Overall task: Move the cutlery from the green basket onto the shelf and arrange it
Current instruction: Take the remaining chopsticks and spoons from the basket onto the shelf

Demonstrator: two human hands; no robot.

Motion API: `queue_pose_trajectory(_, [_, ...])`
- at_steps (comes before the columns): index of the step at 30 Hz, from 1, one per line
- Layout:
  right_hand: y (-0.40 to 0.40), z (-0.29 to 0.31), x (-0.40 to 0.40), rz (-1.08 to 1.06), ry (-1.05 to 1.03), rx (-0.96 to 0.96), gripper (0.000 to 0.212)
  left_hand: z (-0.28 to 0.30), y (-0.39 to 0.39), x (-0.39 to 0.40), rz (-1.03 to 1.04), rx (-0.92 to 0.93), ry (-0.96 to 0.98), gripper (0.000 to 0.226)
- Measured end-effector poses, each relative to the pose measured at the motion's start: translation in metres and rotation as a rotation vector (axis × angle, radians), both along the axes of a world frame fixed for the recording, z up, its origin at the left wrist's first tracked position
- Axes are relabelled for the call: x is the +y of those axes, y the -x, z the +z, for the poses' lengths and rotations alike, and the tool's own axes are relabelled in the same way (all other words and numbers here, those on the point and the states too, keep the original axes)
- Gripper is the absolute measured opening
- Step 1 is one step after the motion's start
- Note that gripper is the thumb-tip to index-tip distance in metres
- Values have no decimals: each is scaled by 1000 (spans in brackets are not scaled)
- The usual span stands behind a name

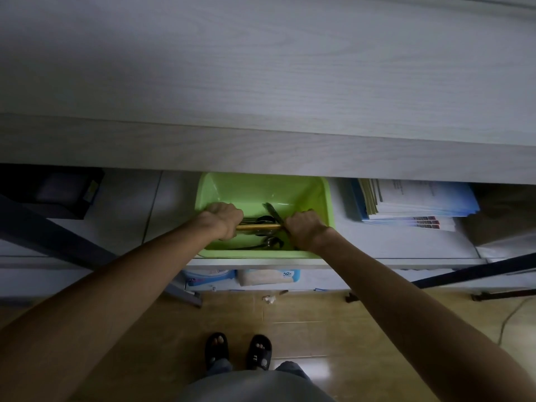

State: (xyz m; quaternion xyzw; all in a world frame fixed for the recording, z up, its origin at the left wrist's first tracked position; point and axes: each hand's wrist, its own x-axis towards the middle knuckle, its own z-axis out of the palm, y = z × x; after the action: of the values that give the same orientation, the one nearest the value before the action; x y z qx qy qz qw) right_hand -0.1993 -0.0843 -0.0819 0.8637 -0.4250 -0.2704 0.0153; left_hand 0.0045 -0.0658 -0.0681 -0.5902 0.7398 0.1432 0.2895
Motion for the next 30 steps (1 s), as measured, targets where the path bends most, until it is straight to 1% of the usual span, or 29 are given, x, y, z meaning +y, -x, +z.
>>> queue_pose_trajectory(5, [1, 2, 1, -5, 35, -33, 25, 11, -2, 1, -9, 48, -68, 40])
queue_pose_trajectory(9, [3, 6, 1, -47, -23, -87, 25, 14, -5, 1, -22, 66, -128, 39])
queue_pose_trajectory(11, [4, 9, 0, -69, -34, -99, 25, 14, -7, 0, -30, 80, -126, 36])
queue_pose_trajectory(14, [4, 15, 1, -85, -8, -93, 28, 19, -12, -1, -50, 121, -66, 31])
queue_pose_trajectory(17, [3, 21, 5, -77, 73, -99, 35, 23, -14, 0, -56, 145, 40, 21])
queue_pose_trajectory(19, [2, 25, 6, -71, 134, -100, 41, 25, -14, 1, -67, 139, 125, 22])
queue_pose_trajectory(22, [1, 29, 6, -71, 181, -106, 48, 29, -15, 4, -79, 124, 198, 25])
queue_pose_trajectory(24, [2, 35, 5, -80, 185, -110, 45, 30, -14, 5, -96, 125, 234, 26])
queue_pose_trajectory(28, [6, 54, 6, -39, 222, -89, 29, 29, -16, 7, -147, 142, 326, 29])
queue_pose_trajectory(30, [9, 61, 9, -3, 221, -70, 28, 30, -18, 5, -172, 126, 333, 26])
